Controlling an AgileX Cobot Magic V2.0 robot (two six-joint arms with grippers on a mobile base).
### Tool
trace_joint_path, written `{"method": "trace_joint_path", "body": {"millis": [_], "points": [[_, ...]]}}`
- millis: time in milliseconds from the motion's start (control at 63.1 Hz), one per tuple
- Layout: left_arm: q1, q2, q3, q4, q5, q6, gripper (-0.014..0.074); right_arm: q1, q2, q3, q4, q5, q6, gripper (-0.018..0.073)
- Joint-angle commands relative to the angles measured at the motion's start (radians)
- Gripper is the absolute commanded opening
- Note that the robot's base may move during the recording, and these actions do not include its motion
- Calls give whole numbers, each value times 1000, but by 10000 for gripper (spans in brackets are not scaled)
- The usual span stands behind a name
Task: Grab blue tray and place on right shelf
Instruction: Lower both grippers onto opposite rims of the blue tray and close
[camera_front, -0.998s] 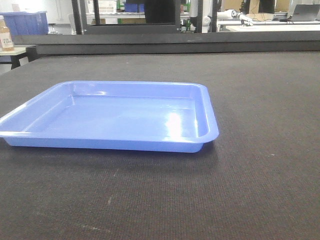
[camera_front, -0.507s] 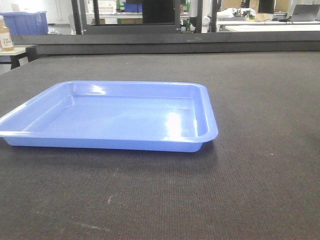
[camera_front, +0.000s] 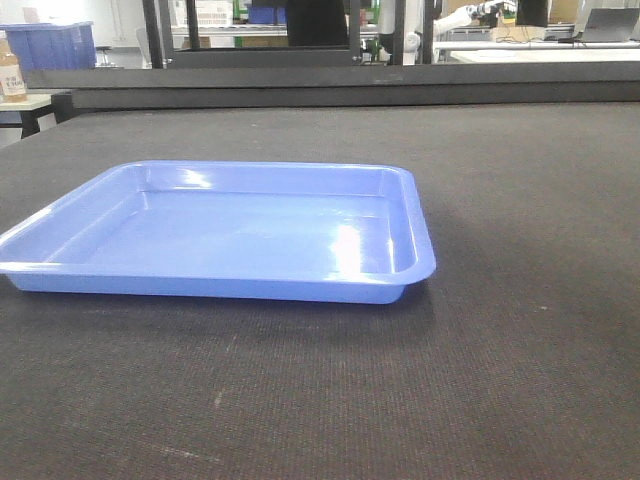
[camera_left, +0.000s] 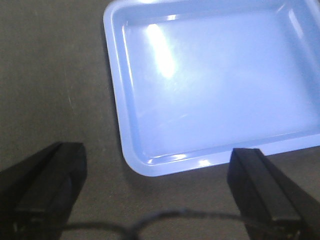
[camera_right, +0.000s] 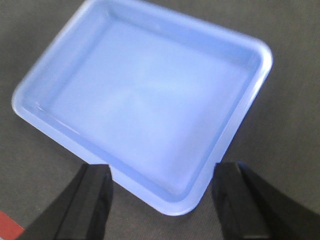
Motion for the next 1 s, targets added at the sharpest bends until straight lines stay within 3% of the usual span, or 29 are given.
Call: {"method": "trace_joint_path", "body": {"millis": [0, 111, 253, 602, 871, 982], "points": [[-6, 71, -83, 75, -3, -70, 483, 1, 90, -132, -49, 71, 76, 515], [-6, 174, -134, 149, 6, -142, 483, 7, 225, -250, -180, 176, 233, 515], [-6, 282, -192, 149, 17, -187, 483, 28, 341, -345, -314, 211, 351, 515], [-5, 497, -305, 143, 24, -193, 483, 19, 475, -373, -322, 178, 431, 515], [28, 607, -324, 42, -21, -193, 483, 3, 533, -373, -320, 167, 434, 515], [34, 640, -324, 37, -41, -185, 483, -4, 550, -372, -320, 136, 434, 515]]}}
